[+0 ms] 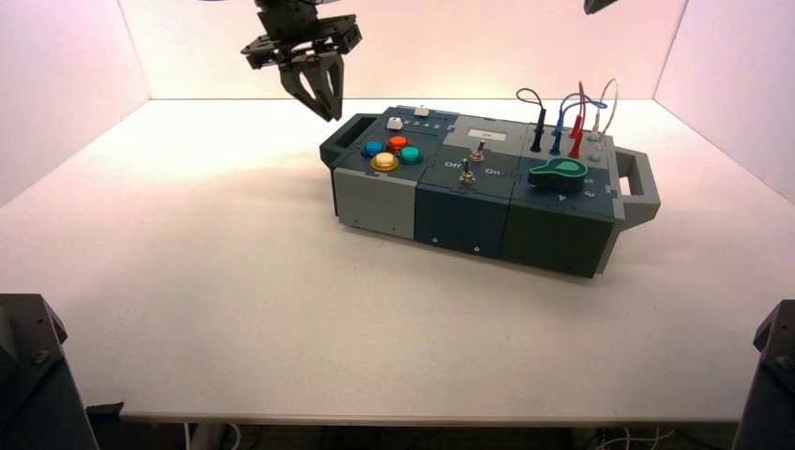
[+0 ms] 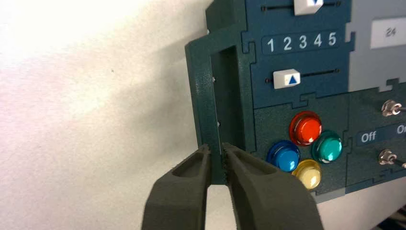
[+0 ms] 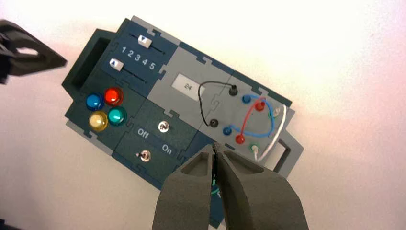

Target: Flip the top switch off with the right gripper.

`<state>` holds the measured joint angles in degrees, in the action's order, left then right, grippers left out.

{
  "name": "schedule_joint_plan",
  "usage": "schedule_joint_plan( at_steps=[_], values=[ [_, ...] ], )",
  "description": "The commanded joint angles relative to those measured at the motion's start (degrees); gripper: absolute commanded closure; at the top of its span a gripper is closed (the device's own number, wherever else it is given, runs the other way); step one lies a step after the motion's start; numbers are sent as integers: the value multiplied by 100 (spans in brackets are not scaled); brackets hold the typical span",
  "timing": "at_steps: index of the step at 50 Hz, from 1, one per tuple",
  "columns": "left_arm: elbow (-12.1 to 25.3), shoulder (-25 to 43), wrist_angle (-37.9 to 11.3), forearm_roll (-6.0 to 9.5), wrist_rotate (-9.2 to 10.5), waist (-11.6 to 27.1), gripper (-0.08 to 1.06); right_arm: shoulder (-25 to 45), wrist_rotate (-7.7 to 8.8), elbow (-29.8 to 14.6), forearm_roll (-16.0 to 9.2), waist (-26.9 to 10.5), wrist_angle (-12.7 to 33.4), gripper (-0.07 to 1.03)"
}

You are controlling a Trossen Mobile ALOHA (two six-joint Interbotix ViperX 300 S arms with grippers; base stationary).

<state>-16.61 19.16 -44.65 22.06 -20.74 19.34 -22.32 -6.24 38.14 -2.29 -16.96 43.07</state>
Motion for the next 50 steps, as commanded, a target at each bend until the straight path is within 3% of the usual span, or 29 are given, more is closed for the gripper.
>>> schedule_joint_plan(
  at_steps=[1,13,36,39,40,41,50],
  values=[
    [246,-88,-18,9,-35,26,71,79,53,-255,-18,-35,0,98],
    [466,193,-308,9,-88,26,62,299,62,-272,-44,-193,-9,98],
    [844,809,-413,9,-105,-9,62,378,62,-193,-141,-299,-9,98],
    [905,870,-483,0,-105,-26,76,413,62,-185,-167,-334,-9,98],
    [940,905,-554,9,-105,-26,92,439,62,-193,-185,-352,-9,98],
    [967,914,-598,9,-105,-26,101,457,62,-193,-185,-360,0,98],
    [1063,923,-633,9,-105,-26,100,835,62,-281,-246,-562,-9,98]
  ],
)
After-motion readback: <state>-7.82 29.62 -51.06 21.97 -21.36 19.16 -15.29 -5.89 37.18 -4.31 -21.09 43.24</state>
